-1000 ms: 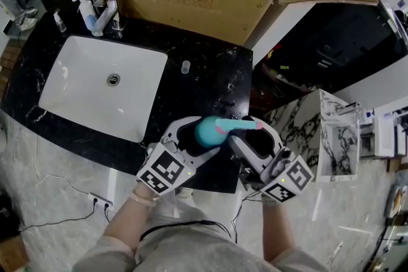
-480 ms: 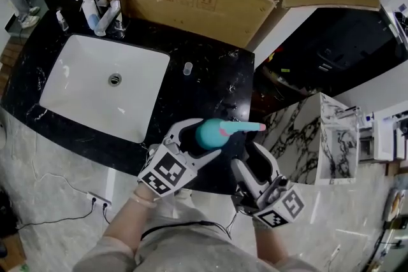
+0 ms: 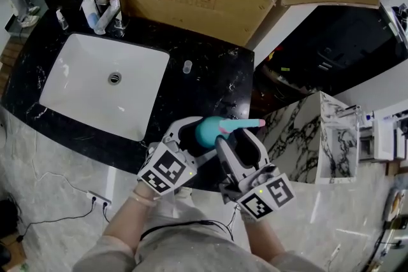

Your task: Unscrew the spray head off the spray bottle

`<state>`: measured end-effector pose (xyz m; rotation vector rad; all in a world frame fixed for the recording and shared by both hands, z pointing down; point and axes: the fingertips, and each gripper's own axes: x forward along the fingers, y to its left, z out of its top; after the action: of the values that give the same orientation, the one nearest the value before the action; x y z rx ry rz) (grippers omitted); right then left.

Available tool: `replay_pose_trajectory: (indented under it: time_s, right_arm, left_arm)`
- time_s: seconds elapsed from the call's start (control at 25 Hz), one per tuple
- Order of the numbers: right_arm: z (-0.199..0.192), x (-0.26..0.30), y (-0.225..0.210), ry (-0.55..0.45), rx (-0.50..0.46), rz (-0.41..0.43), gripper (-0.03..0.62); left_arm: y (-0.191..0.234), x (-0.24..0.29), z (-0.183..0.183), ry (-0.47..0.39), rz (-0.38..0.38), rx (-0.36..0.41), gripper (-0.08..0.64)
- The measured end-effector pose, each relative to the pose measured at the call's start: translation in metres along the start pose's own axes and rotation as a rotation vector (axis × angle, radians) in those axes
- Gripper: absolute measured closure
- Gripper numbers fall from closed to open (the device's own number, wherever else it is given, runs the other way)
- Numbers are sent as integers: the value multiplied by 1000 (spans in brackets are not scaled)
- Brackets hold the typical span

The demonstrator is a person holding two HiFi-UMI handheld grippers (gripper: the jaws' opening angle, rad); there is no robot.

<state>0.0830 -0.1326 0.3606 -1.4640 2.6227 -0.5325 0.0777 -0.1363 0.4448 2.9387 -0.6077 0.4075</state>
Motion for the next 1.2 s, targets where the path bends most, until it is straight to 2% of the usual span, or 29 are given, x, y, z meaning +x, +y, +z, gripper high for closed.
replay_pose_trajectory:
  time_s: [0.2, 0.48, 0.68, 1.2]
  right_arm:
    - [2, 10, 1, 29, -54, 1, 377]
    - [13, 18, 3, 5, -74, 10, 379]
    - [15, 17, -2, -6, -111, -13, 454]
    - [39, 13, 1, -60, -156, 34, 457]
  left_arm:
    - [0, 0, 0, 0, 0, 0, 230]
    - [0, -1, 0, -1, -1, 0, 230]
    - [0, 0, 0, 0, 0, 0, 230]
    - [1, 0, -1, 6, 3, 1, 230]
